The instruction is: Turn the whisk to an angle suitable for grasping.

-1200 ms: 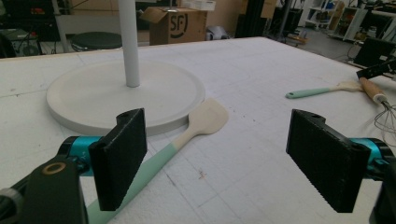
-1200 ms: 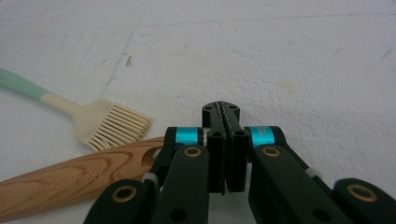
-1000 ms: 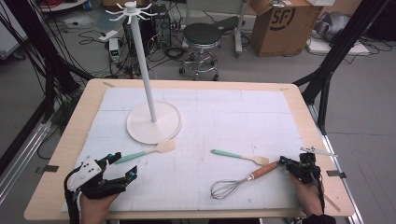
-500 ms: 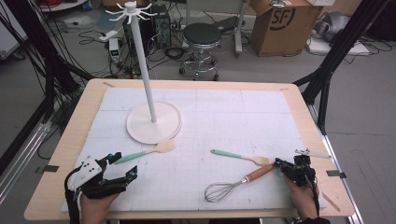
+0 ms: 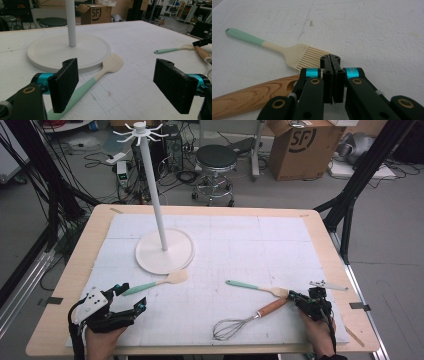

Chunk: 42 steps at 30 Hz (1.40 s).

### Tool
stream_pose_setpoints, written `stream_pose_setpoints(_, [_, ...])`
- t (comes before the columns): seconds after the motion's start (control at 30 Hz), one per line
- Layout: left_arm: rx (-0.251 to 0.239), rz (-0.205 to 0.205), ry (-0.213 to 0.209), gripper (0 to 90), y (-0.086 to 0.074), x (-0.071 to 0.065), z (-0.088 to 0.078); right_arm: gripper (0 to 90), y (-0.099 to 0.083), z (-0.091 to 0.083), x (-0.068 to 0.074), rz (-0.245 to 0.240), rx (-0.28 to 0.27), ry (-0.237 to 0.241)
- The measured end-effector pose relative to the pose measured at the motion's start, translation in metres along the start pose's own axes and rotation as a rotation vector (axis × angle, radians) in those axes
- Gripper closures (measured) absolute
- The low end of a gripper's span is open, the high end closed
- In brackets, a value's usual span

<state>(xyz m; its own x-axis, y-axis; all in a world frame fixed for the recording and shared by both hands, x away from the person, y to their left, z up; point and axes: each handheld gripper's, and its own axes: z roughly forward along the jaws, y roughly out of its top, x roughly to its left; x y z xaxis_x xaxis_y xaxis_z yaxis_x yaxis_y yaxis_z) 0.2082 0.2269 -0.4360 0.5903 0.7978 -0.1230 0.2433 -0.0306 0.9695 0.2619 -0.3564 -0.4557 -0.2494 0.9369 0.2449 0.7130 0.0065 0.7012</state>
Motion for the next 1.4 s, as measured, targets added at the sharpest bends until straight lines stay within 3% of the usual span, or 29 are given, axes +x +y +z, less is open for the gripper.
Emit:
stream_pose_setpoints(0.5, [0.001, -0.001, -0.004, 21.0, 0.0, 0.0, 0.0, 89.7, -0.002, 0.001, 0.013, -0.004, 0.004, 0.022])
stream_pose_setpoints(0.73, [-0.001, 0.001, -0.004, 21.1, 0.0, 0.0, 0.0, 89.7, -0.002, 0.002, 0.012, -0.008, -0.006, 0.015])
stream_pose_setpoints(0.97, [-0.003, -0.003, 0.0, 21.1, 0.0, 0.0, -0.001, 89.7, -0.008, -0.013, 0.023, -0.038, -0.041, 0.023])
stream_pose_setpoints(1.13, [0.0, 0.002, -0.003, 21.1, 0.0, 0.0, 0.0, 89.6, -0.017, -0.024, 0.045, -0.088, -0.03, 0.102])
stream_pose_setpoints(1.3, [-0.003, 0.002, -0.004, 21.1, 0.001, -0.001, 0.0, 89.7, -0.029, -0.023, 0.08, -0.189, 0.0, 0.262])
stream_pose_setpoints(1.4, [-0.002, 0.002, -0.004, 21.1, 0.001, -0.001, 0.0, 89.7, -0.035, -0.018, 0.099, -0.251, 0.042, 0.303])
